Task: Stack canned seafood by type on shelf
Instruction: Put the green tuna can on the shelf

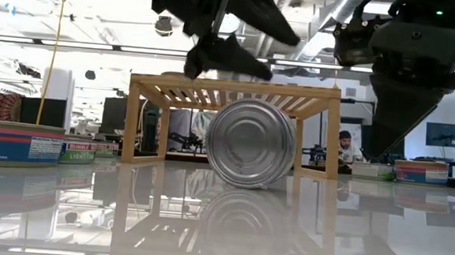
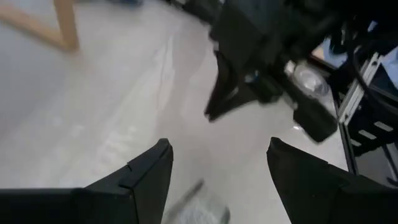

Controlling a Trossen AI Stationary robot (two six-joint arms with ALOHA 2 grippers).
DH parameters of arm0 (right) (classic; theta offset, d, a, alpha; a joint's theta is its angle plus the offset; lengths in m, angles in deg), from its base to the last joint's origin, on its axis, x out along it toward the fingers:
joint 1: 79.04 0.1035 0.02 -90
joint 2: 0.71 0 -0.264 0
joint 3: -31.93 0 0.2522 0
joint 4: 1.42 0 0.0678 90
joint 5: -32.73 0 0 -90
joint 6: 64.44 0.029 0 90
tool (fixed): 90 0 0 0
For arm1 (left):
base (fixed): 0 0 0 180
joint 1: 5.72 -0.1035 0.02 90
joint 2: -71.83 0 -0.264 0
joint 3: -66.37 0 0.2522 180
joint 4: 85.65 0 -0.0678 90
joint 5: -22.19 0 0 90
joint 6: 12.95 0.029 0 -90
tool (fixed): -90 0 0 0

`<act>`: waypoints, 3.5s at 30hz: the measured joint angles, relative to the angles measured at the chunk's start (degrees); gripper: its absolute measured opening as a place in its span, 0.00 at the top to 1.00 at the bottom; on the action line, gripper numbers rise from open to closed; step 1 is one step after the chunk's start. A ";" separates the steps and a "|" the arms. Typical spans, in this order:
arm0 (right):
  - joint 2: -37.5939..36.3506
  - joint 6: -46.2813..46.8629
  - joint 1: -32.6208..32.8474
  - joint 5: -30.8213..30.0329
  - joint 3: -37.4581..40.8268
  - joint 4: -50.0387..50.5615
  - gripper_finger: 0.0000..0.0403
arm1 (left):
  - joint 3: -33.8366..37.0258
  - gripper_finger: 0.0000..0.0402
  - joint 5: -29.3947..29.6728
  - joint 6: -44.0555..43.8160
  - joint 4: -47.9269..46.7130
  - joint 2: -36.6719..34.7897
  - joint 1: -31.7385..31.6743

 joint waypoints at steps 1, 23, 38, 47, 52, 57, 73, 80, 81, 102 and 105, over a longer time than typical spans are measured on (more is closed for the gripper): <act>-0.01 0.64 0.00 -0.03 0.00 0.10 0.86 | 0.00 0.38 0.02 1.39 -1.06 -1.02 -0.52; -0.01 23.87 0.28 -0.03 0.00 -3.09 0.86 | 0.29 0.38 -3.87 15.87 -32.60 -6.87 -10.79; 0.01 28.33 0.22 -1.11 -0.04 -8.34 0.86 | 0.44 0.38 -14.87 23.06 -34.69 -0.60 -10.02; 0.02 28.77 0.15 -1.10 -0.04 -8.35 0.86 | 0.44 0.38 -23.76 21.42 -32.79 -0.58 -6.51; 0.03 31.89 0.15 -1.10 -0.04 -9.61 0.86 | 0.44 0.38 -23.71 19.46 -31.35 -0.58 -5.32; 0.03 29.43 -0.29 -1.10 -0.04 -13.87 0.83 | 0.44 0.38 -23.63 17.72 -28.04 -0.58 -4.96; 0.03 27.19 -0.55 0.21 -0.04 -17.20 0.55 | 0.44 0.38 -23.52 15.00 -26.46 -0.56 -5.01; 0.03 30.81 2.48 0.41 -0.03 -16.59 0.43 | 0.44 0.38 -23.58 14.33 -29.72 -1.11 -5.11; 0.03 30.84 2.84 0.41 -0.02 -16.52 0.43 | 0.44 0.38 -23.61 14.67 -30.29 -1.48 -5.11; 0.03 28.70 5.38 0.32 -0.02 -15.88 0.44 | 0.42 0.38 -10.99 9.99 -36.38 -12.47 -3.71; 0.03 25.10 5.38 0.22 -0.02 -15.81 0.44 | 1.16 0.38 -10.38 7.85 -35.52 -12.44 -2.38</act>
